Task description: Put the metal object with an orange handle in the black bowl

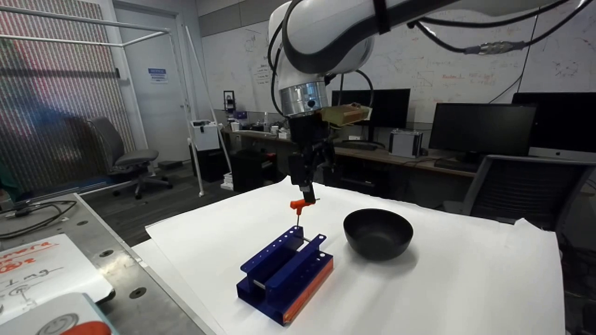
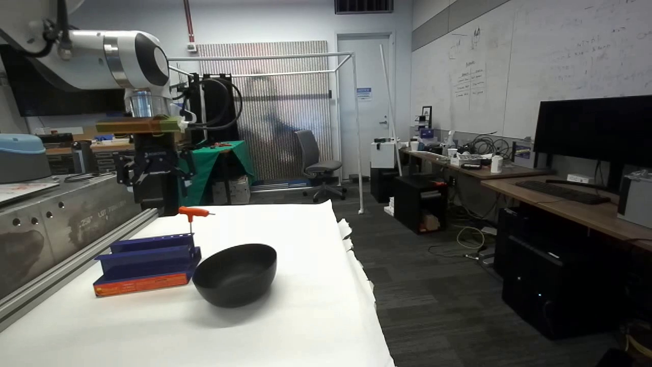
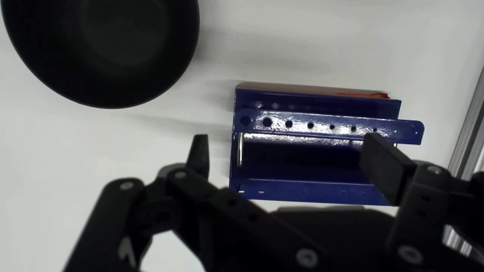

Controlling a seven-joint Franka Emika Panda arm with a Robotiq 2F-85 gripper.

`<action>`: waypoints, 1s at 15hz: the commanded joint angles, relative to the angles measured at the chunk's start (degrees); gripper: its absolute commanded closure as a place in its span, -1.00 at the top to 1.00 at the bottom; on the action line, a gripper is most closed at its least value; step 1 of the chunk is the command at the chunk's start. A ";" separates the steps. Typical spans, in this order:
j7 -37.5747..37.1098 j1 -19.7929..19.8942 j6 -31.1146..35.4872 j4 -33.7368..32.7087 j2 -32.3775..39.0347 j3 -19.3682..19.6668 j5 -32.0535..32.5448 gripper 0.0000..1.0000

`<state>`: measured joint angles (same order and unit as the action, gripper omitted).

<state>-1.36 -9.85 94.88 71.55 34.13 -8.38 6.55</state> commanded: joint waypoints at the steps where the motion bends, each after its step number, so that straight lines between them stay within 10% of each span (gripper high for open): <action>1: 5.40 -1.80 -7.16 -13.42 8.73 1.21 0.87 1.00; 15: 18.55 -1.52 -18.14 -41.33 25.29 1.59 -0.63 1.00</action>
<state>14.61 -11.97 79.25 38.40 55.35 -6.16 8.91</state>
